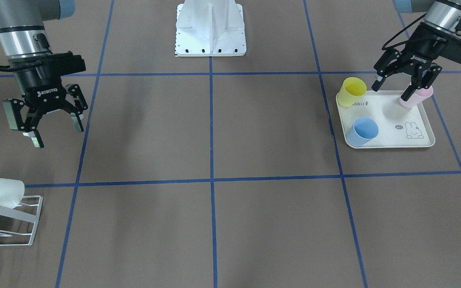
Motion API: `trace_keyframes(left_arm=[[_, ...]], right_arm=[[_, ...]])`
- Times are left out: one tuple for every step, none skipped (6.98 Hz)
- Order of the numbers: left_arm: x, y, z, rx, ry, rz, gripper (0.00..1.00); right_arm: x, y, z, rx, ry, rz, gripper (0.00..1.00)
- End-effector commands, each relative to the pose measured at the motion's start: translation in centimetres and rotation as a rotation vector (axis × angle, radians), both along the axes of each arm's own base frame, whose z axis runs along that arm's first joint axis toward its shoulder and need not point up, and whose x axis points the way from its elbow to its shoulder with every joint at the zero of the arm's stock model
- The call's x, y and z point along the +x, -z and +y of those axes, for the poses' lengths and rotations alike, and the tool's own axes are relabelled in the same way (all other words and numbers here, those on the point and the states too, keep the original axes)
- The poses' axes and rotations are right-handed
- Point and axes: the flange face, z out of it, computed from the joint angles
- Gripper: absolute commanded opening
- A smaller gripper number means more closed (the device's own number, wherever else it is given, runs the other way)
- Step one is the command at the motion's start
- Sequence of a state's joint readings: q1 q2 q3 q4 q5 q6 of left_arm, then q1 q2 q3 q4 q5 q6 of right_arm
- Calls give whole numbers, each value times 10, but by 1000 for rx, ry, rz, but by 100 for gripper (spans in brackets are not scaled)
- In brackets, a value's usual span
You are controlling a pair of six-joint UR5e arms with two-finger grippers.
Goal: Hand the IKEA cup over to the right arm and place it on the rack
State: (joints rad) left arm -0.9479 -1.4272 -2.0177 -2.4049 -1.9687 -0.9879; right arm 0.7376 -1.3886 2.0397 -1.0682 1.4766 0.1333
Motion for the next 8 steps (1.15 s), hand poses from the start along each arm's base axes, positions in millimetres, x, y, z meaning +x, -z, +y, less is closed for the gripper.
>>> trace_keyframes(left_arm=[[20, -27, -28, -17, 34, -43, 100], [33, -40, -28, -34, 18, -61, 100], [51, -58, -27, -23, 33, -94, 100], [61, -74, -26, -19, 23, -97, 100], [63, -85, -22, -20, 16, -102, 100], [66, -92, -20, -21, 23, -118, 99], [68, -98, -19, -27, 23, -130, 98], [77, -102, -17, -21, 30, -147, 86]], right_arm=[[-42, 26, 20, -88, 6, -196, 100], [-49, 27, 25, -88, 18, -197, 100], [-52, 26, 26, -89, 23, -195, 100], [-53, 25, 26, -89, 25, -193, 100], [-55, 23, 26, -94, 25, -189, 100], [-55, 22, 26, -94, 26, -187, 100], [-55, 22, 26, -94, 26, -187, 100], [-57, 22, 27, -94, 30, -187, 100]])
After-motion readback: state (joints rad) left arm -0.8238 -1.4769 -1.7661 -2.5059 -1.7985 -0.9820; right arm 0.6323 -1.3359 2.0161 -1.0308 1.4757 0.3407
